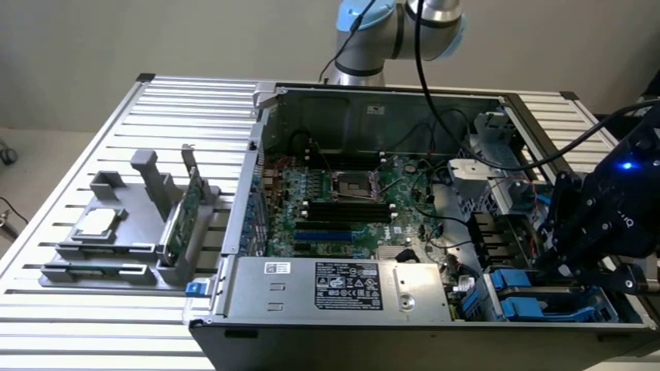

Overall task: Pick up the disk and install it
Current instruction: 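Insert the second disk wire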

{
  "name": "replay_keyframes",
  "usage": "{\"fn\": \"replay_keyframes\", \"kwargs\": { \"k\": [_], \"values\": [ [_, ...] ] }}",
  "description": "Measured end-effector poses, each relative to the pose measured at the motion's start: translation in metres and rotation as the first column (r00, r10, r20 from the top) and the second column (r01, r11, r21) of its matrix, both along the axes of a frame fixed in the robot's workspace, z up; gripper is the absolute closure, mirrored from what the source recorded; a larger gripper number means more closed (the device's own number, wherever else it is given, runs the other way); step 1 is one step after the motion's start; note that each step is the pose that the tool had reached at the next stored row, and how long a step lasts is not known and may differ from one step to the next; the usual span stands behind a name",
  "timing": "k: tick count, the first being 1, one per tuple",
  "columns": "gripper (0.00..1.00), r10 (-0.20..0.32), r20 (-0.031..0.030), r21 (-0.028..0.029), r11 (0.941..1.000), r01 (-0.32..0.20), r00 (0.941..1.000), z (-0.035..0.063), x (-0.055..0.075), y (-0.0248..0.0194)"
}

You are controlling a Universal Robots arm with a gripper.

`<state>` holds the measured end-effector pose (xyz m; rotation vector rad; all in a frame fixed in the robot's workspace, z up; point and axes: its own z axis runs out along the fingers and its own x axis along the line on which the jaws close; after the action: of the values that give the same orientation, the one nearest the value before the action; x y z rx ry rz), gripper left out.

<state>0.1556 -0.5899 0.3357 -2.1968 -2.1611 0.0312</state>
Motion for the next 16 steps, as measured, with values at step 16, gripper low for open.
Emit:
{"fn": "replay_keyframes", "kwargs": {
  "k": [16],
  "values": [
    [0.76,0.0,-0.0001,0.001,1.0,0.0,1.0,0.001,-0.0016,-0.0038]
  ]
}}
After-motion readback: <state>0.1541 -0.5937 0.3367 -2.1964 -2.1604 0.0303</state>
